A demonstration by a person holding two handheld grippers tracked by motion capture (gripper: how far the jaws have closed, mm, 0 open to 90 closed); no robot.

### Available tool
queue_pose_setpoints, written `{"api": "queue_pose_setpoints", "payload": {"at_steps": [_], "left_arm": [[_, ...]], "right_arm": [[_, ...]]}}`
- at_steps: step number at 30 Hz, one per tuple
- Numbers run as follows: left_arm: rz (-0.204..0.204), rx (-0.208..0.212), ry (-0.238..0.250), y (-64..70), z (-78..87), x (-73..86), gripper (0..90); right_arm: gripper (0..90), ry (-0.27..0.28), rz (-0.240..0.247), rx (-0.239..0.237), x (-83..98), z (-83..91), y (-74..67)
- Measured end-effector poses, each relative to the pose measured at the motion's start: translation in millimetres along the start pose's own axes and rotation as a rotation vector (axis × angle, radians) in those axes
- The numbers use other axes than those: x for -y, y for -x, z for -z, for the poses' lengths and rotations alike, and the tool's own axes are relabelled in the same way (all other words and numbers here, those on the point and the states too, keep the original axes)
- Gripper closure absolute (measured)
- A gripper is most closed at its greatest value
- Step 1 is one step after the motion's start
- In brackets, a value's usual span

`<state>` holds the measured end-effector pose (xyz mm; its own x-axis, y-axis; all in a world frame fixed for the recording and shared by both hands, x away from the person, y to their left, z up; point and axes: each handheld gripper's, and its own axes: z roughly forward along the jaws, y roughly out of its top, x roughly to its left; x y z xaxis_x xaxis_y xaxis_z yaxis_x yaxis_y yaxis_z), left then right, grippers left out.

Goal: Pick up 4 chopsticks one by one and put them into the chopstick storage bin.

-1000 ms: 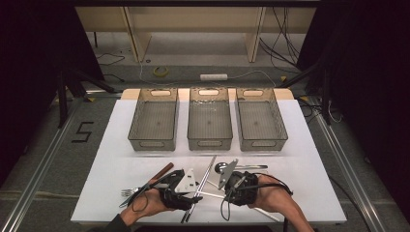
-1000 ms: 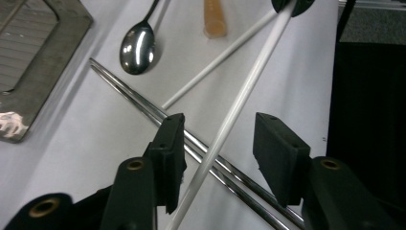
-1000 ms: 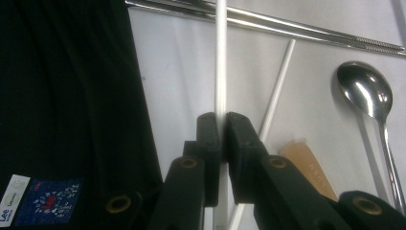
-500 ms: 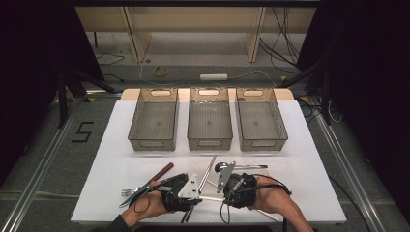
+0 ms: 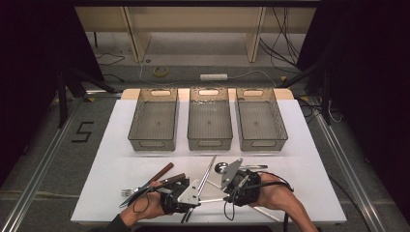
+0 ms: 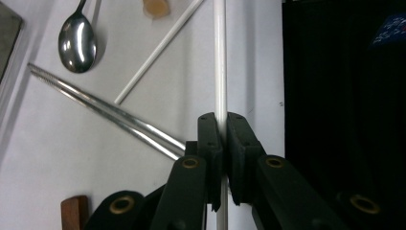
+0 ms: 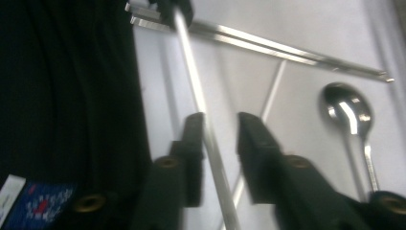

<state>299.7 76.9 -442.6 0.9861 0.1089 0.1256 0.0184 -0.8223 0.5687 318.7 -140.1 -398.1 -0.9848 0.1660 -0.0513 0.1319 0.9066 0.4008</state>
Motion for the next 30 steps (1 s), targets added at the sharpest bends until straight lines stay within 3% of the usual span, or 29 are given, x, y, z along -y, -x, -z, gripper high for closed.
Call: {"api": "queue_pose_setpoints", "payload": {"at_steps": [1,2,5,12,20,30], "left_arm": [[0.01,-0.008,-0.005,-0.9,0.0,0.7,85.0],[0.017,-0.012,-0.01,-1.5,0.2,1.2,85.0],[0.041,-0.034,-0.012,-3.8,1.2,2.4,85.0],[0.153,-0.097,-0.005,-16.0,10.0,8.9,85.0],[0.269,-0.175,0.025,-29.0,25.2,18.5,84.9],[0.395,-0.245,0.063,-43.9,40.6,31.4,85.0]], "right_arm": [[60.0,0.054,-0.046,0.015,2.2,5.6,4.1],[60.0,0.054,-0.046,0.015,2.2,5.6,4.1],[52.8,0.103,-0.112,0.037,5.8,13.6,7.5],[42.9,0.175,-0.198,0.089,17.9,20.8,13.1],[38.9,0.192,-0.262,0.125,33.9,19.8,14.9],[35.1,0.139,-0.338,0.124,55.4,5.0,14.7]]}}
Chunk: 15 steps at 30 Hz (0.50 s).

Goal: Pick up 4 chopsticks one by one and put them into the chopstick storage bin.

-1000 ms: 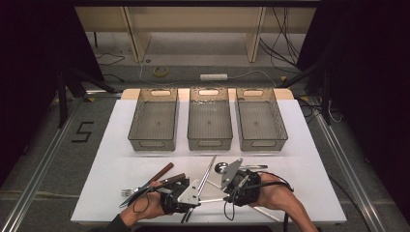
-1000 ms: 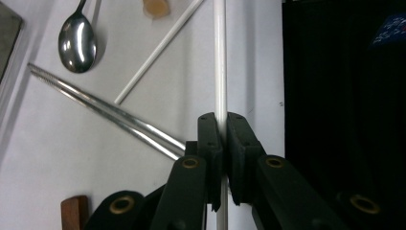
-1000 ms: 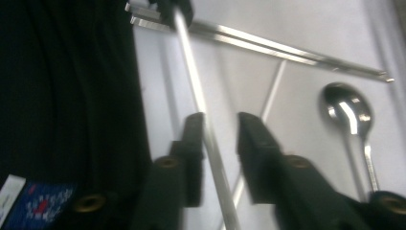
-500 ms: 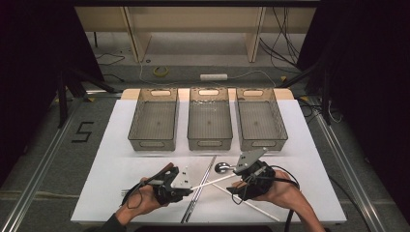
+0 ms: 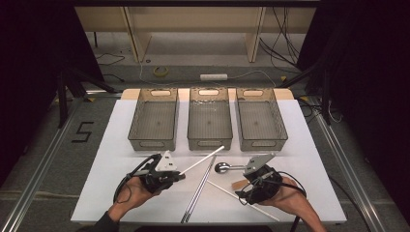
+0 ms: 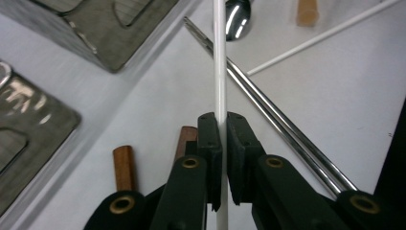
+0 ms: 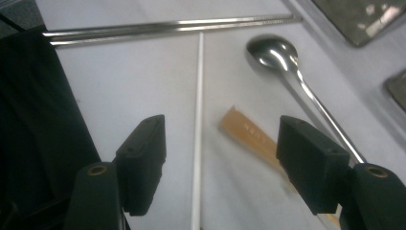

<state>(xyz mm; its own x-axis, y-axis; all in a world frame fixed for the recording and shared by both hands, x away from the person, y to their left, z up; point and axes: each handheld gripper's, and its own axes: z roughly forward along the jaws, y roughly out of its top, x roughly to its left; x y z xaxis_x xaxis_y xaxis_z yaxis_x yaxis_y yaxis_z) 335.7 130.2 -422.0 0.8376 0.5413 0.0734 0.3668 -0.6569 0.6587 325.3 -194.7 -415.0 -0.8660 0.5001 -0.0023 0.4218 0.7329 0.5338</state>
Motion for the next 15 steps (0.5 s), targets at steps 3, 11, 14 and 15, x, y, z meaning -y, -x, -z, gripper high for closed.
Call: {"api": "queue_pose_setpoints", "payload": {"at_steps": [3,11,14,15], "left_arm": [[0.032,-0.019,0.011,-6.0,3.3,0.9,85.0],[0.095,-0.058,0.027,-25.0,10.1,0.1,85.0],[0.123,-0.083,0.036,-35.8,13.3,-0.5,85.0],[0.135,-0.089,0.043,-39.9,14.9,-0.8,85.0]], "right_arm": [[34.7,-0.017,-0.017,0.008,6.7,-1.2,1.0],[33.2,-0.047,-0.037,0.021,19.9,-3.7,0.2],[32.9,-0.049,-0.042,0.017,22.6,-5.1,-0.5],[32.9,-0.048,-0.045,0.018,23.3,-5.5,-0.9]]}}
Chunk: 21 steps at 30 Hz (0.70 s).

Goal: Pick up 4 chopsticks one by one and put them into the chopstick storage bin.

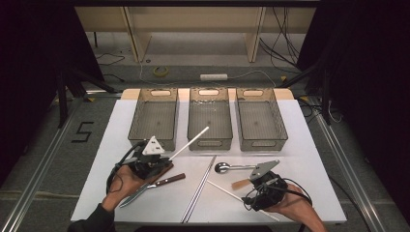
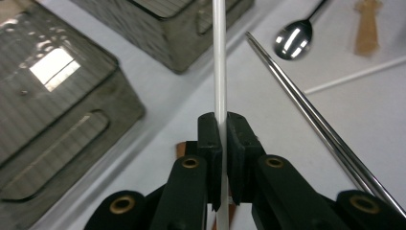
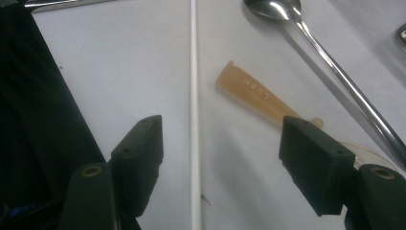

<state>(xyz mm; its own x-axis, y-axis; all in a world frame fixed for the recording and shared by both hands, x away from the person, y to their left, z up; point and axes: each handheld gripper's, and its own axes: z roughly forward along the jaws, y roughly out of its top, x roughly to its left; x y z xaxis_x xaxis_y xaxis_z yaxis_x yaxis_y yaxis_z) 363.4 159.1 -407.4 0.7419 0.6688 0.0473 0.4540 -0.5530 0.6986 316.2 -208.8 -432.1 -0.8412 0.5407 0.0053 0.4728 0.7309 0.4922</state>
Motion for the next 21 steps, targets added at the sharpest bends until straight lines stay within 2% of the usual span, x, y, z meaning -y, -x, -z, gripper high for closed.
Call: {"api": "queue_pose_setpoints", "payload": {"at_steps": [5,10,17,21], "left_arm": [[0.055,-0.046,0.026,-19.7,5.2,-7.0,85.0],[0.111,-0.087,0.04,-40.3,3.2,-12.8,85.0],[0.188,-0.134,0.037,-69.6,-4.0,-18.7,85.0],[0.211,-0.173,0.035,-84.6,-5.2,-23.5,85.0]], "right_arm": [[32.9,-0.006,-0.009,-0.002,2.8,-1.1,-1.6],[32.9,-0.016,-0.01,0.001,6.1,-1.7,-1.8],[32.6,-0.012,-0.013,-0.006,9.1,-1.9,-2.3],[32.3,-0.025,-0.021,-0.011,10.8,-2.6,-3.0]]}}
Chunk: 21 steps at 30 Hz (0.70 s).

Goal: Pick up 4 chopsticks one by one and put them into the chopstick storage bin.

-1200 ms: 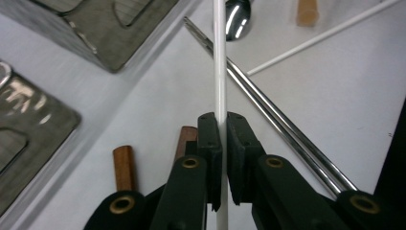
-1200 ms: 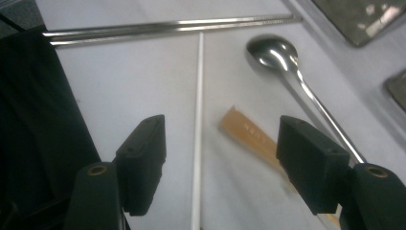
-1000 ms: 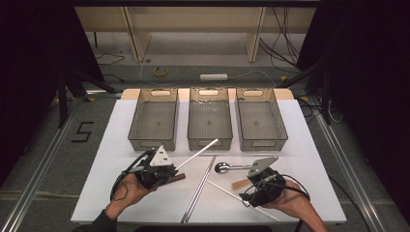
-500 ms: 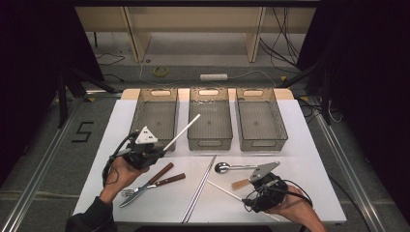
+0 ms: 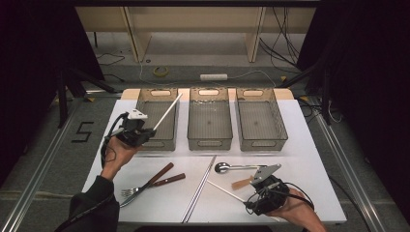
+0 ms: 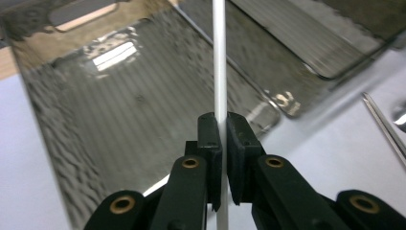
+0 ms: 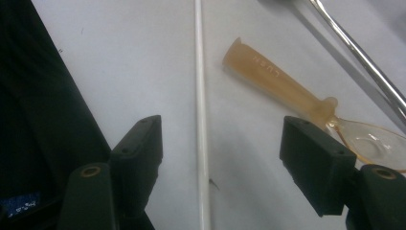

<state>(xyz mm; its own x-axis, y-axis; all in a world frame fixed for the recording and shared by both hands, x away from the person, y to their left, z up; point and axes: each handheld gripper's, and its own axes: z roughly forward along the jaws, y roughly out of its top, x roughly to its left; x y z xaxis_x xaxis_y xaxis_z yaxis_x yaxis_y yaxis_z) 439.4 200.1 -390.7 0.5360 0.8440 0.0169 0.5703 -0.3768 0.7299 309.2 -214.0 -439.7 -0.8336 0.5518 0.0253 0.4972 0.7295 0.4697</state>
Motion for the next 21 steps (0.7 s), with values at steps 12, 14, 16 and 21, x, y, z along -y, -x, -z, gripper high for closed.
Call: {"api": "queue_pose_setpoints", "payload": {"at_steps": [12,14,16,21], "left_arm": [[0.081,-0.053,-0.004,-31.0,-21.8,-16.5,85.0],[0.081,-0.061,-0.012,-35.6,-24.4,-18.2,85.0],[0.088,-0.068,-0.014,-39.3,-27.2,-19.5,85.0],[0.106,-0.076,-0.013,-47.1,-34.9,-22.2,84.9]], "right_arm": [[30.9,-0.005,-0.001,-0.007,4.7,-0.8,-0.8],[30.9,-0.007,-0.001,-0.01,5.4,-1.0,-1.0],[30.9,-0.007,0.0,-0.011,5.7,-1.3,-1.0],[30.9,-0.008,-0.003,-0.014,6.2,-2.4,-1.2]]}}
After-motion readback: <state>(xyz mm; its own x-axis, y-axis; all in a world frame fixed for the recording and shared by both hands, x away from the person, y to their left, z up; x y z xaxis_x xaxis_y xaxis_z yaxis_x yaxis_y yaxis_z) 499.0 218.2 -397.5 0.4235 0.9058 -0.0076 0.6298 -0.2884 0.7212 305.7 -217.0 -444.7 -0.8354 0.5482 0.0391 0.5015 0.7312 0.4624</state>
